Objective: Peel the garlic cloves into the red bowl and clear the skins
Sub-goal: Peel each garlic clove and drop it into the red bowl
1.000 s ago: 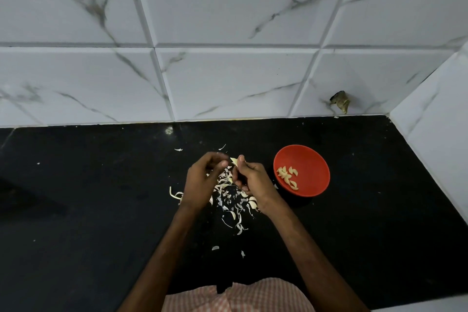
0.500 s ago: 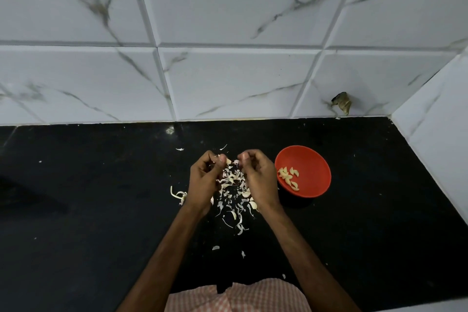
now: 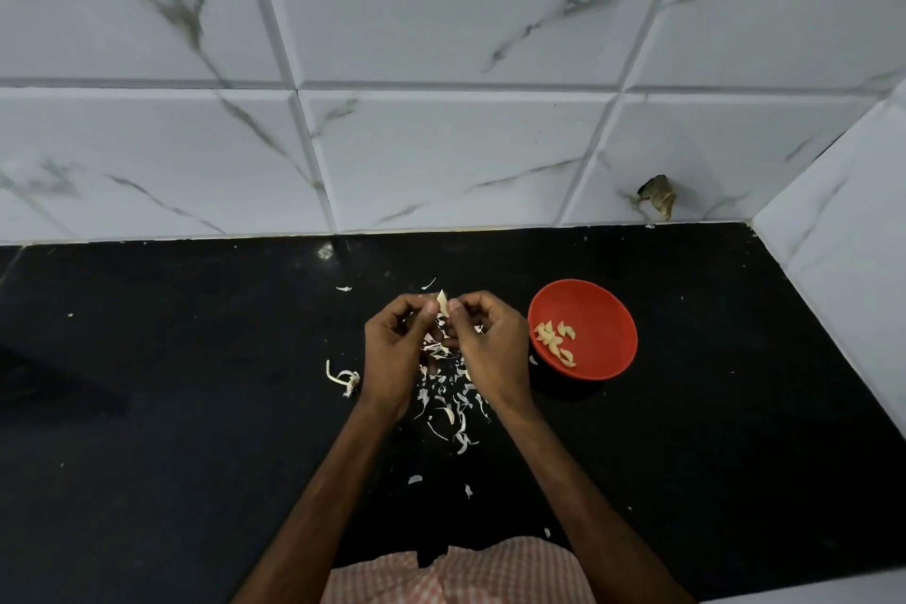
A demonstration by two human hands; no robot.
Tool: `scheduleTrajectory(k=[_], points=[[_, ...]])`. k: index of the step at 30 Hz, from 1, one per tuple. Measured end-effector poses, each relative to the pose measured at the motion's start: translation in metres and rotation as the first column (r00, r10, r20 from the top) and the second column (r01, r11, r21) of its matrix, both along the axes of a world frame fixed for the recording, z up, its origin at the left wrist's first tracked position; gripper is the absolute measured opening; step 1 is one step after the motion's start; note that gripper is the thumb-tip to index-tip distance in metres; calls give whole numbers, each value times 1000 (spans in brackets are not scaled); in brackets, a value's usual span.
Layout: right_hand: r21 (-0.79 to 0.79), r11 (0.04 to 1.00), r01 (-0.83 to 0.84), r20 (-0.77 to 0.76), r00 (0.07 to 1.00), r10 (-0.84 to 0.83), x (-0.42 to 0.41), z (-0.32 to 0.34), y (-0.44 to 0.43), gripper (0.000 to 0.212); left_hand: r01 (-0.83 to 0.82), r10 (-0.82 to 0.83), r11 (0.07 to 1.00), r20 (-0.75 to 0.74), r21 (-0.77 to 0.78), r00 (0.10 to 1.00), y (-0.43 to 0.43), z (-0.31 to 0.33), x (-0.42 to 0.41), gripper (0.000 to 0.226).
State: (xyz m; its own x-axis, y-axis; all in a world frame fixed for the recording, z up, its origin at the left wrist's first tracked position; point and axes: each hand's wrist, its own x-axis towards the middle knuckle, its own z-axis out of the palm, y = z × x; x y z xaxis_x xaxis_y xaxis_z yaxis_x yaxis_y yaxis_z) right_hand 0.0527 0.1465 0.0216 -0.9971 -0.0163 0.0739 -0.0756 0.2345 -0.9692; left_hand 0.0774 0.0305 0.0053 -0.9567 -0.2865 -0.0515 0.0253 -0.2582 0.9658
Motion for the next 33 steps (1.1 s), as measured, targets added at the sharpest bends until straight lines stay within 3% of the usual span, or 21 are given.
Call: scheduleTrajectory(k=[5, 13, 18, 26, 33], points=[[281, 957, -69, -181, 976, 124, -2, 3, 4, 7, -31, 30, 999, 19, 26, 999, 2, 0, 0, 16], [424, 895, -137, -150, 964, 219, -11, 6, 12, 4, -22, 24, 986, 12, -166, 1000, -2, -5, -1, 6], [400, 898, -181, -106, 965, 242, -16, 7, 15, 6, -17, 19, 982, 8, -187, 1000, -2, -3, -3, 14], [130, 959, -253, 11, 967, 254, -15, 5, 18, 5, -9, 10, 999, 14, -42, 1000, -6, -4, -3, 12], [208, 946, -247, -47, 964, 262, -18, 6, 18, 6, -28, 29, 987, 5, -158, 1000, -7, -2, -3, 9]])
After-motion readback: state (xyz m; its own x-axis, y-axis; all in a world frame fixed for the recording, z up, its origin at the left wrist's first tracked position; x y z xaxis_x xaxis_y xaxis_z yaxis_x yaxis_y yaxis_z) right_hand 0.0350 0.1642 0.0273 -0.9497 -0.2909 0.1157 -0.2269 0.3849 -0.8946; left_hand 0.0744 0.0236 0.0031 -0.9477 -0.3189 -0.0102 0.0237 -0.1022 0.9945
